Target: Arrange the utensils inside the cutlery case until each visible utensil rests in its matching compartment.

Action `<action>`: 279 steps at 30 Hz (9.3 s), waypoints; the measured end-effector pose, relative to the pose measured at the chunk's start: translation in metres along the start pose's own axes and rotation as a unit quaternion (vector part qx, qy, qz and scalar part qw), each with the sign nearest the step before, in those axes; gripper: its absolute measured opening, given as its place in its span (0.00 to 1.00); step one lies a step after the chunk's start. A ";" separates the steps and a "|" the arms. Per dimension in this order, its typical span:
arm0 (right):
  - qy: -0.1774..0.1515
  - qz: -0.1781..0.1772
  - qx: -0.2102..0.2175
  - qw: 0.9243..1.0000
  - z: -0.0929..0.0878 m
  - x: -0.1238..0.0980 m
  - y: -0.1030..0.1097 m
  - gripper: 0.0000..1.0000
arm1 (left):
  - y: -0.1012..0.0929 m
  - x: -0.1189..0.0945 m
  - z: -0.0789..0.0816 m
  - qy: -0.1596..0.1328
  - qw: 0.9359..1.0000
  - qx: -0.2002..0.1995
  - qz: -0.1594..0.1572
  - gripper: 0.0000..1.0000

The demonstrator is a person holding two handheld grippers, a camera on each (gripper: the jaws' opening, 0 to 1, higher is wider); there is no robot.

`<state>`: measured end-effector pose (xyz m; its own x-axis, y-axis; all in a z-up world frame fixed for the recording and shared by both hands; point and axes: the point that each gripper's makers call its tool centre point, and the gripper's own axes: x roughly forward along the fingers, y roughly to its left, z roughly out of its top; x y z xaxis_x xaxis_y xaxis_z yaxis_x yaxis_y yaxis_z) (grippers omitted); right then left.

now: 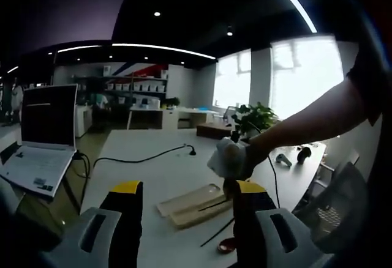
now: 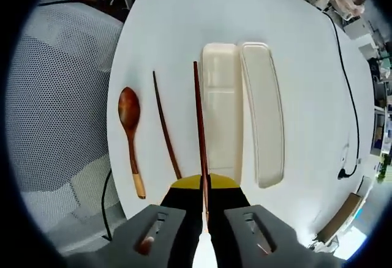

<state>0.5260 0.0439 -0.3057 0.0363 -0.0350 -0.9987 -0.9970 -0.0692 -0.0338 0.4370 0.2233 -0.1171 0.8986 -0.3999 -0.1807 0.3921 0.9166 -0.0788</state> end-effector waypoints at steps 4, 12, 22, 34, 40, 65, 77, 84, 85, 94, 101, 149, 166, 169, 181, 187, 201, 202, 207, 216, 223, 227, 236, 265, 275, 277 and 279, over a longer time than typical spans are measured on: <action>0.000 -0.003 -0.006 1.000 0.005 0.000 -0.002 0.00 | 0.001 0.000 0.000 -0.001 1.000 -0.002 0.001 0.61; 0.003 -0.002 -0.016 1.000 0.017 0.001 -0.007 0.00 | 0.003 0.000 0.001 -0.003 1.000 0.000 0.006 0.61; -0.007 0.001 -0.009 1.000 0.038 0.003 -0.014 0.00 | 0.005 0.000 0.000 -0.001 1.000 0.000 0.010 0.61; -0.004 0.008 -0.010 1.000 0.047 0.010 -0.015 0.00 | 0.008 -0.001 -0.001 -0.002 1.000 -0.003 0.014 0.61; -0.003 0.012 -0.004 1.000 0.042 0.015 -0.015 0.00 | 0.007 0.000 0.000 -0.001 1.000 -0.001 0.013 0.61; 0.000 0.037 0.000 0.999 0.052 0.041 -0.018 0.00 | 0.008 0.000 -0.004 0.007 1.000 -0.005 0.013 0.61; 0.011 0.037 0.008 0.999 0.041 0.045 -0.017 0.00 | 0.008 0.000 -0.003 0.005 1.000 -0.008 0.016 0.61; 0.014 0.041 0.006 0.999 0.044 0.050 -0.013 0.00 | 0.009 0.000 -0.005 0.011 1.000 -0.007 0.017 0.61; 0.015 0.041 0.006 0.999 0.044 0.049 -0.013 0.00 | 0.009 0.000 -0.005 0.012 1.000 -0.007 0.017 0.61; -0.057 0.067 0.020 0.996 0.053 0.035 -0.011 0.00 | 0.009 0.002 -0.007 0.019 1.000 -0.005 0.016 0.61; -0.101 0.034 0.050 0.993 0.043 0.016 -0.029 0.04 | 0.009 0.003 -0.007 0.016 1.000 -0.004 0.016 0.62; -0.325 -0.130 0.184 0.918 -0.003 -0.022 0.003 0.19 | 0.008 0.000 -0.004 0.004 1.000 -0.016 0.010 0.63; -0.288 -0.035 0.112 0.950 0.008 0.010 0.041 0.16 | 0.006 0.000 -0.002 0.000 1.000 -0.020 0.007 0.63; -0.275 -0.020 0.097 0.956 0.009 0.018 0.044 0.16 | 0.007 0.000 -0.002 0.000 1.000 -0.021 0.008 0.63; -0.249 0.001 0.069 0.966 0.013 0.032 0.048 0.15 | 0.008 0.000 -0.003 0.001 1.000 -0.022 0.009 0.63; -0.239 0.011 0.061 0.969 0.013 0.036 0.049 0.15 | 0.007 0.000 -0.003 0.002 1.000 -0.023 0.009 0.63; -0.217 0.025 0.043 0.975 0.016 0.050 0.053 0.11 | 0.008 0.000 -0.003 0.001 1.000 -0.026 0.009 0.63; -0.215 0.025 0.042 0.975 0.016 0.051 0.054 0.11 | 0.007 0.000 -0.003 0.001 1.000 -0.027 0.009 0.63; -0.198 0.009 0.013 0.980 0.014 0.052 0.051 0.07 | 0.007 0.000 -0.003 0.001 1.000 -0.027 0.009 0.63; -0.172 0.017 -0.017 0.985 0.017 0.053 0.055 0.04 | 0.006 0.001 -0.003 0.002 1.000 -0.025 0.007 0.63; -0.141 0.004 -0.017 0.990 0.018 0.054 0.056 0.01 | 0.005 0.001 -0.004 0.006 1.000 -0.023 0.006 0.63; -0.138 0.003 -0.015 0.990 0.017 0.054 0.056 0.00 | 0.005 0.002 -0.005 0.007 1.000 -0.023 0.005 0.63; -0.139 0.016 0.008 0.990 0.017 0.054 0.054 0.00 | 0.006 0.001 -0.004 0.006 1.000 -0.024 0.005 0.63; -0.139 0.002 0.035 0.990 0.005 0.029 0.037 0.00 | 0.006 0.000 -0.003 0.005 1.000 -0.023 0.009 0.63; -0.129 -0.009 0.037 0.991 0.002 0.020 0.024 0.00 | 0.006 0.001 -0.003 0.004 1.000 -0.023 0.010 0.63; -0.125 -0.012 0.034 0.992 0.002 0.018 0.023 0.00 | 0.007 0.000 -0.003 0.003 1.000 -0.023 0.010 0.63; -0.122 -0.017 0.033 0.992 0.001 0.016 0.019 0.00 | 0.007 0.000 -0.003 0.004 1.000 -0.023 0.010 0.63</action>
<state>0.5073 0.0428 -0.3221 0.0612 0.2084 -0.9761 -0.9980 -0.0013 -0.0629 0.4394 0.2291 -0.1204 0.9050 -0.3809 -0.1896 0.3636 0.9238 -0.1204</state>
